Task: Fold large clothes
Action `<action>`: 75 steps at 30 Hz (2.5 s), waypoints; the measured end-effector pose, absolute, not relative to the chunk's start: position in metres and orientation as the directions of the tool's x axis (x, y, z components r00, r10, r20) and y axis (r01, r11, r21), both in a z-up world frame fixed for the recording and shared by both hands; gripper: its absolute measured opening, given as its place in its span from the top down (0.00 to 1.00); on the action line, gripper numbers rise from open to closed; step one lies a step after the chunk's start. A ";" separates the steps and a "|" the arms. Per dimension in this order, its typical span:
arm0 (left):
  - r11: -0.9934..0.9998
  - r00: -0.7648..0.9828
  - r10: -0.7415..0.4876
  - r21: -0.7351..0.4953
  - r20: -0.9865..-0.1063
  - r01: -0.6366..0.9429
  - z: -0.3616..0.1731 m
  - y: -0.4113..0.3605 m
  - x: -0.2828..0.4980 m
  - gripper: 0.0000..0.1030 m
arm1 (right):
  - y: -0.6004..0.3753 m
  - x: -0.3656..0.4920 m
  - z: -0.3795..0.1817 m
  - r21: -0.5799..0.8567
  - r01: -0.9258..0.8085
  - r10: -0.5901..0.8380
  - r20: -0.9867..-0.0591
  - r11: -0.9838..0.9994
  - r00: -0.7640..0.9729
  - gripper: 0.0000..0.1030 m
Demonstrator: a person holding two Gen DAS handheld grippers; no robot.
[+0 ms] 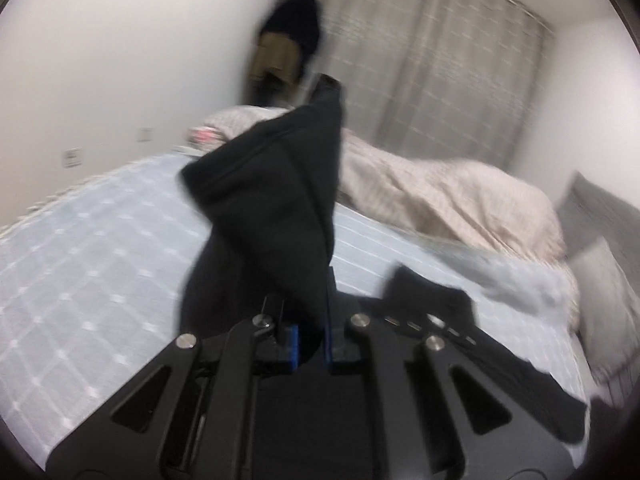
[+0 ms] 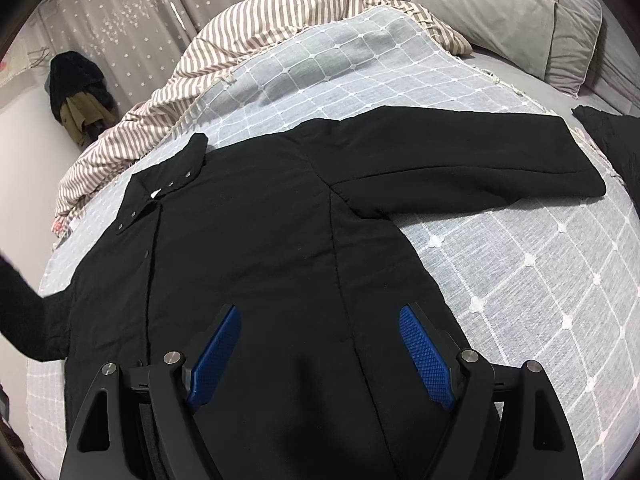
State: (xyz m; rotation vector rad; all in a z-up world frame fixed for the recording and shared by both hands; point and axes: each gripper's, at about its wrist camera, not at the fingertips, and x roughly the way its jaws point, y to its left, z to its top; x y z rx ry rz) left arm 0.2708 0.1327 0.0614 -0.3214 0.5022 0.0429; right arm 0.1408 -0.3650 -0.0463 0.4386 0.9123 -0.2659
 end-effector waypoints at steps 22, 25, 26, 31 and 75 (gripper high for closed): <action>0.918 0.508 -0.333 -0.150 -0.794 0.367 -0.101 -0.075 0.273 0.53 | -0.369 0.139 -0.049 0.270 0.386 -0.014 -0.804 0.882 0.594 0.20; 0.878 0.480 -0.426 -0.222 -0.767 0.424 -0.080 -0.064 0.261 0.28 | -0.366 0.142 -0.050 0.335 0.342 0.059 -0.786 0.878 0.616 0.20; 0.866 0.484 -0.447 -0.227 -0.753 0.446 -0.072 -0.058 0.255 0.27 | -0.365 0.142 -0.050 0.364 0.327 0.090 -0.777 0.872 0.622 0.20; 0.851 0.538 -0.484 -0.228 -0.691 0.473 -0.037 -0.006 0.235 0.22 | -0.358 0.153 -0.054 0.568 0.239 0.308 -0.699 0.788 0.645 0.20; 0.973 0.552 -0.185 -0.230 -0.813 -0.013 -0.073 0.118 0.265 0.07 | -0.407 0.210 -0.067 0.237 0.417 -0.050 -0.820 0.878 0.571 0.25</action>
